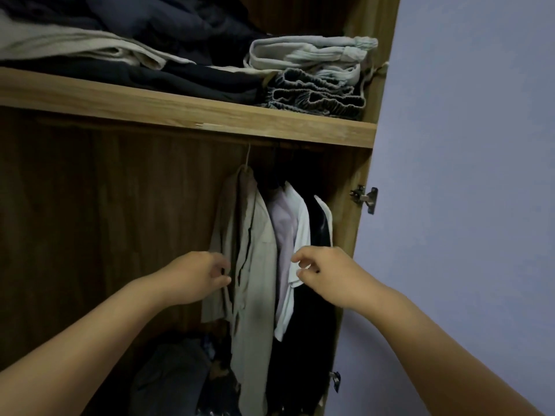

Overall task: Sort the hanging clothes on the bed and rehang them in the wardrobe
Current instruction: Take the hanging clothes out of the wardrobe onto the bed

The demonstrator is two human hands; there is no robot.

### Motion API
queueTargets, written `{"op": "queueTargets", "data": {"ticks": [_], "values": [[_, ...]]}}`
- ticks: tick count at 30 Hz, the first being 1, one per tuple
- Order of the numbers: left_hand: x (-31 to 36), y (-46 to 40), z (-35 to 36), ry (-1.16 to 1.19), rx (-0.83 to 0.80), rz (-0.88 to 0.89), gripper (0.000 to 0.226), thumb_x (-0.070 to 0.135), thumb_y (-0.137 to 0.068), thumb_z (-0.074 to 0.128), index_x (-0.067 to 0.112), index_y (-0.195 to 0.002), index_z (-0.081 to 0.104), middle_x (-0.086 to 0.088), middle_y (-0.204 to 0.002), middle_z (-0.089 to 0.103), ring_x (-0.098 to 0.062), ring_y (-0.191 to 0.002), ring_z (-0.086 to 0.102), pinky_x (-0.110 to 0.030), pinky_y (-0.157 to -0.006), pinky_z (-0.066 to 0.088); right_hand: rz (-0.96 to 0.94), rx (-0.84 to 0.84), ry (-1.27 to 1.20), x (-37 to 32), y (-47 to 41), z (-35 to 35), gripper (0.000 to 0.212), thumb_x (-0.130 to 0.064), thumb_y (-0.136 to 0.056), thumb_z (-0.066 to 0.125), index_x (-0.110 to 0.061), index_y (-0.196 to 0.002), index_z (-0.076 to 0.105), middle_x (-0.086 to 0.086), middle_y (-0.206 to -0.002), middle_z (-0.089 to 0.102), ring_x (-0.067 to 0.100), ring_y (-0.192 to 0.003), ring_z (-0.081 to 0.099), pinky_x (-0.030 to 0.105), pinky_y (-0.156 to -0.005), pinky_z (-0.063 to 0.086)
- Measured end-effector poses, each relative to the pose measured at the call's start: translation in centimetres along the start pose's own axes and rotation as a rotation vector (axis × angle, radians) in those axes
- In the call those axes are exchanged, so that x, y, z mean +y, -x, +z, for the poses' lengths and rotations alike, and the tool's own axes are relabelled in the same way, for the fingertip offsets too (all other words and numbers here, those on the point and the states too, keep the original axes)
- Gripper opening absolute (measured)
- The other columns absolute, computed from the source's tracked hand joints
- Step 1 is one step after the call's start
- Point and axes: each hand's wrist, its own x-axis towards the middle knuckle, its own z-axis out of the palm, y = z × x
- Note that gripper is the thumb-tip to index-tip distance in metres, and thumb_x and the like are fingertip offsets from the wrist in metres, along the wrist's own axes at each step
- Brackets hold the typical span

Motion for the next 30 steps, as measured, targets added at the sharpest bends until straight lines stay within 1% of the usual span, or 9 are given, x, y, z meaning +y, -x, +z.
{"op": "queueTargets", "data": {"ticks": [3, 12, 16, 19, 21, 23, 25, 27, 30], "values": [[-1.5, -2.5, -0.2, 0.0, 0.035, -0.012, 0.039, 0.036, -0.092, 0.053, 0.022, -0.128, 0.05, 0.004, -0.117, 0.063, -0.006, -0.098, 0.058, -0.017, -0.082, 0.047, -0.037, 0.025, -0.035, 0.4, -4.0, 1.0, 0.035, -0.019, -0.095, 0.047, -0.019, -0.13, 0.052, 0.001, -0.12, 0.058, 0.015, -0.107, 0.056, 0.019, -0.085, 0.042], [-8.0, -12.4, -2.0, 0.054, 0.059, 0.027, 0.04, 0.035, -0.092, 0.053, 0.024, -0.13, 0.048, 0.006, -0.117, 0.06, -0.003, -0.096, 0.055, -0.012, -0.074, 0.044, 0.003, 0.16, -0.104, 1.9, -18.2, 5.4, 0.053, -0.022, -0.095, 0.048, -0.02, -0.145, 0.029, 0.006, -0.143, 0.042, 0.019, -0.125, 0.045, 0.023, -0.097, 0.035], [-11.1, -16.9, -3.4, 0.058, 0.067, 0.045, 0.04, 0.035, -0.093, 0.052, 0.023, -0.131, 0.047, 0.007, -0.118, 0.061, -0.001, -0.094, 0.054, -0.008, -0.068, 0.041, 0.033, 0.247, -0.116, 1.9, -24.1, 6.9, 0.056, -0.02, -0.096, 0.047, -0.016, -0.147, 0.024, 0.006, -0.144, 0.04, 0.019, -0.13, 0.039, 0.015, -0.096, 0.027], [-13.0, -19.7, -4.0, 0.06, 0.079, 0.063, 0.038, 0.033, -0.094, 0.051, 0.022, -0.13, 0.049, 0.007, -0.115, 0.061, -0.001, -0.091, 0.054, -0.005, -0.066, 0.039, 0.142, 0.277, -0.328, 1.9, -27.7, 7.7, 0.056, -0.02, -0.097, 0.045, -0.015, -0.148, 0.021, 0.008, -0.145, 0.04, 0.022, -0.13, 0.041, 0.017, -0.09, 0.03], [-14.1, -21.3, -4.2, 0.072, 0.084, 0.073, 0.036, 0.033, -0.094, 0.05, 0.022, -0.129, 0.049, 0.009, -0.108, 0.06, -0.001, -0.09, 0.053, -0.004, -0.065, 0.038, 0.214, 0.269, -0.518, 2.3, -29.8, 8.2, 0.05, -0.018, -0.097, 0.045, -0.011, -0.144, 0.031, 0.01, -0.138, 0.048, 0.023, -0.121, 0.05, 0.018, -0.091, 0.037], [-14.9, -22.6, -4.4, 0.078, 0.085, 0.08, 0.035, 0.032, -0.095, 0.05, 0.022, -0.128, 0.05, 0.01, -0.105, 0.057, -0.002, -0.09, 0.053, -0.007, -0.066, 0.04, 0.213, 0.214, -0.758, 2.5, -31.1, 8.8, 0.04, -0.003, -0.093, 0.048, -0.003, -0.134, 0.045, 0.012, -0.119, 0.06, 0.019, -0.098, 0.061, 0.019, -0.079, 0.05], [-15.7, -23.7, -4.5, 0.075, 0.104, 0.083, 0.033, 0.03, -0.095, 0.049, 0.021, -0.127, 0.051, 0.009, -0.105, 0.057, -0.003, -0.091, 0.053, -0.013, -0.072, 0.043, 0.187, 0.144, -0.976, 2.6, -32.0, 9.3, 0.046, 0.015, -0.082, 0.05, 0.0, -0.126, 0.049, 0.015, -0.109, 0.063, 0.02, -0.091, 0.062, 0.022, -0.073, 0.053], [-16.3, -24.6, -4.4, 0.103, 0.125, 0.086, 0.031, 0.029, -0.095, 0.049, 0.02, -0.125, 0.052, 0.01, -0.1, 0.055, -0.002, -0.087, 0.053, -0.014, -0.071, 0.043, 0.178, 0.123, -1.148, 2.4, -32.6, 9.7, 0.06, 0.019, -0.066, 0.047, -0.003, -0.121, 0.05, 0.015, -0.105, 0.064, 0.026, -0.096, 0.062, 0.033, -0.079, 0.055], [-17.0, -25.7, -4.3, 0.147, 0.136, 0.09, 0.03, 0.026, -0.095, 0.049, 0.02, -0.124, 0.052, 0.013, -0.093, 0.052, 0.003, -0.078, 0.05, -0.007, -0.064, 0.038, 0.166, 0.176, -1.295, 2.2, -33.3, 9.9, 0.066, 0.028, -0.064, 0.028, -0.002, -0.117, 0.053, 0.02, -0.108, 0.062, 0.037, -0.106, 0.059, 0.046, -0.09, 0.049]]}}
